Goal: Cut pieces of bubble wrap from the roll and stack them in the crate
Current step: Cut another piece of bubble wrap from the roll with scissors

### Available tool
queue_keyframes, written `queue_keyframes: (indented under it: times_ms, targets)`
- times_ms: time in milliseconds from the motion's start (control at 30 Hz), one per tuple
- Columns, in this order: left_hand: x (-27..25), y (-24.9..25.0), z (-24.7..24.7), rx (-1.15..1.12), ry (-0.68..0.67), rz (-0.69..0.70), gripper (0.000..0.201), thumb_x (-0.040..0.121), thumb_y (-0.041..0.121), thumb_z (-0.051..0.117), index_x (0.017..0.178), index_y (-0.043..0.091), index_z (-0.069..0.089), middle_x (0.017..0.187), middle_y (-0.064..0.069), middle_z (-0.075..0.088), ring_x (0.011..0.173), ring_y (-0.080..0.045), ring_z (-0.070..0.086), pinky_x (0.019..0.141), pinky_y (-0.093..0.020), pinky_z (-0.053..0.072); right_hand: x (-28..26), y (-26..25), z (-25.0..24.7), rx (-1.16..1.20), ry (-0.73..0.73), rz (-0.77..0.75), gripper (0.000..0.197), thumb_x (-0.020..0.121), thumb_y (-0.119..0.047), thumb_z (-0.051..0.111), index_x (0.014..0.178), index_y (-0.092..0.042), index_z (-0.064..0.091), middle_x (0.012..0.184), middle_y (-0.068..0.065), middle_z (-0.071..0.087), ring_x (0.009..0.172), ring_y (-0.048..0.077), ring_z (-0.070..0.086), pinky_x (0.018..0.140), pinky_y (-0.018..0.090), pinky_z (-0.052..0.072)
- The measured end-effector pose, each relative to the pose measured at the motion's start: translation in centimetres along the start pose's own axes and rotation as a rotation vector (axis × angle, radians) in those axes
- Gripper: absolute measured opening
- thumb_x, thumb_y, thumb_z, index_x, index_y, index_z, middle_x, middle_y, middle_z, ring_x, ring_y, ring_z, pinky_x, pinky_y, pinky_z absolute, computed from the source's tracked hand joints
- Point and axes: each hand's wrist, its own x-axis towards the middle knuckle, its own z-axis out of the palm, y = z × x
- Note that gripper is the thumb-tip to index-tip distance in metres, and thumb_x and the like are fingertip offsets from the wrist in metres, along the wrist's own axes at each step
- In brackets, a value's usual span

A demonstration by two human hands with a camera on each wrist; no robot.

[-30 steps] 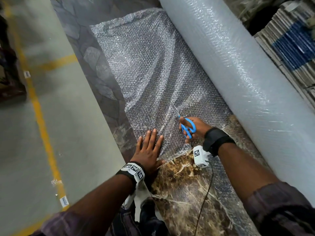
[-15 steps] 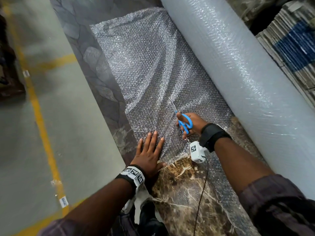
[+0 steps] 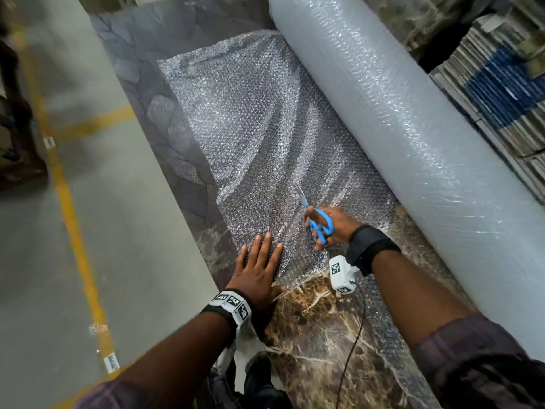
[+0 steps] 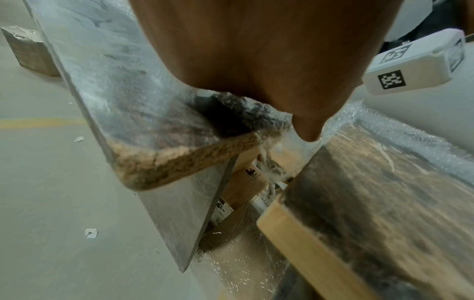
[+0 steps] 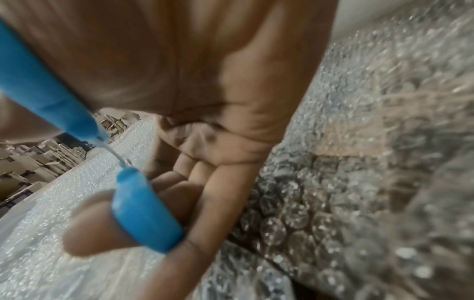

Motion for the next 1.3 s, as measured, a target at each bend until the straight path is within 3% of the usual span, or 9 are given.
queue_keyframes:
  times_ms: [133, 233, 300, 567, 733, 833, 900, 1100, 1300]
  targets:
    - [-0.1, 0.2, -1.1, 0.012, -0.029, -0.007, 0.089, 0.088, 0.073, 0.026, 0.154, 0.028, -0.013, 0.158, -0.005, -0.029, 0.146, -0.027, -0.025, 0.117, -0.052, -0.005, -1.7, 1.3, -0.2, -0.024, 0.005, 0.017, 0.09, 0.045, -0.078, 0.08, 0.09, -0.003, 0.061, 0.059, 0.01, 0.055, 0.048, 0.024, 0.054, 0.059, 0.043, 0.058]
    - [-0.2, -0.1, -2.2, 0.01, -0.025, 0.001, 0.087, 0.081, 0.074, 0.011, 0.155, 0.03, 0.002, 0.162, -0.003, -0.016, 0.15, -0.025, -0.011, 0.118, -0.05, 0.006, -3.9, 1.8, 0.3, -0.036, -0.004, 0.016, 0.067, 0.065, -0.064, 0.079, 0.086, -0.004, 0.058, 0.059, 0.011, 0.053, 0.043, 0.021, 0.053, 0.051, 0.034, 0.054]
    - [-0.3, -0.4, -3.0, -0.003, -0.031, 0.011, 0.077, 0.09, 0.067, 0.026, 0.155, 0.03, 0.011, 0.163, -0.001, -0.009, 0.151, -0.023, -0.004, 0.119, -0.046, 0.011, -5.3, 2.1, 0.6, -0.099, 0.025, -0.025, 0.044, 0.08, -0.049, 0.073, 0.079, -0.008, 0.058, 0.06, 0.013, 0.055, 0.042, 0.019, 0.053, 0.045, 0.027, 0.05]
    - [-1.3, -1.6, -6.1, -0.234, -0.083, 0.065, 0.055, 0.095, 0.044, 0.053, 0.142, 0.017, 0.044, 0.153, -0.005, 0.033, 0.137, -0.025, 0.038, 0.113, -0.034, 0.033, -8.3, 2.3, 2.0, -0.101, 0.116, -0.146, 0.052, 0.066, -0.054, 0.081, 0.08, -0.007, 0.062, 0.059, 0.012, 0.057, 0.047, 0.02, 0.052, 0.05, 0.029, 0.047]
    - [0.4, -4.3, -8.7, -0.303, 0.072, 0.117, 0.027, 0.097, 0.03, 0.051, 0.118, 0.02, 0.064, 0.117, -0.003, 0.065, 0.106, -0.022, 0.062, 0.09, -0.029, 0.047, -7.7, 2.7, 4.2, -0.217, 0.434, -0.225, 0.048, 0.07, -0.047, 0.085, 0.106, -0.023, 0.063, 0.091, -0.006, 0.063, 0.088, 0.013, 0.062, 0.08, 0.023, 0.049]
    - [3.1, -7.1, -10.6, -0.3, 0.221, 0.157, 0.024, 0.097, 0.027, 0.051, 0.117, 0.022, 0.064, 0.12, 0.0, 0.062, 0.108, -0.018, 0.06, 0.088, -0.023, 0.041, -5.7, 3.1, 5.8, -0.139, 0.587, -0.239, 0.041, 0.077, -0.03, 0.083, 0.108, -0.012, 0.063, 0.097, 0.002, 0.068, 0.089, 0.015, 0.066, 0.068, 0.011, 0.048]
    - [5.3, -9.5, -11.4, -0.261, 0.256, 0.183, 0.029, 0.096, 0.025, 0.053, 0.125, 0.023, 0.059, 0.133, 0.001, 0.054, 0.117, -0.017, 0.053, 0.098, -0.024, 0.039, -3.9, 3.5, 6.8, -0.154, 0.72, -0.215, 0.039, 0.073, -0.029, 0.086, 0.103, -0.016, 0.065, 0.091, 0.002, 0.071, 0.082, 0.015, 0.069, 0.065, 0.02, 0.052]
    - [10.4, -16.9, -13.2, 0.068, 0.012, 0.28, 0.065, 0.094, 0.035, 0.047, 0.153, 0.026, 0.02, 0.162, 0.001, 0.013, 0.148, -0.025, 0.018, 0.116, -0.048, 0.027, -0.6, 3.0, 10.5, -0.248, 1.036, -0.026, 0.036, 0.072, -0.03, 0.079, 0.104, -0.028, 0.061, 0.086, -0.001, 0.07, 0.078, 0.024, 0.068, 0.067, 0.039, 0.056]
    - [10.3, -21.1, -15.5, 0.184, -0.064, 0.516, 0.069, 0.087, 0.037, 0.056, 0.15, 0.033, 0.027, 0.162, 0.008, 0.01, 0.147, -0.018, 0.017, 0.115, -0.042, 0.022, -1.3, 0.0, 14.3, -0.288, 1.198, 0.07, 0.045, 0.071, -0.018, 0.085, 0.112, -0.012, 0.067, 0.094, 0.014, 0.068, 0.088, 0.031, 0.062, 0.073, 0.034, 0.046]
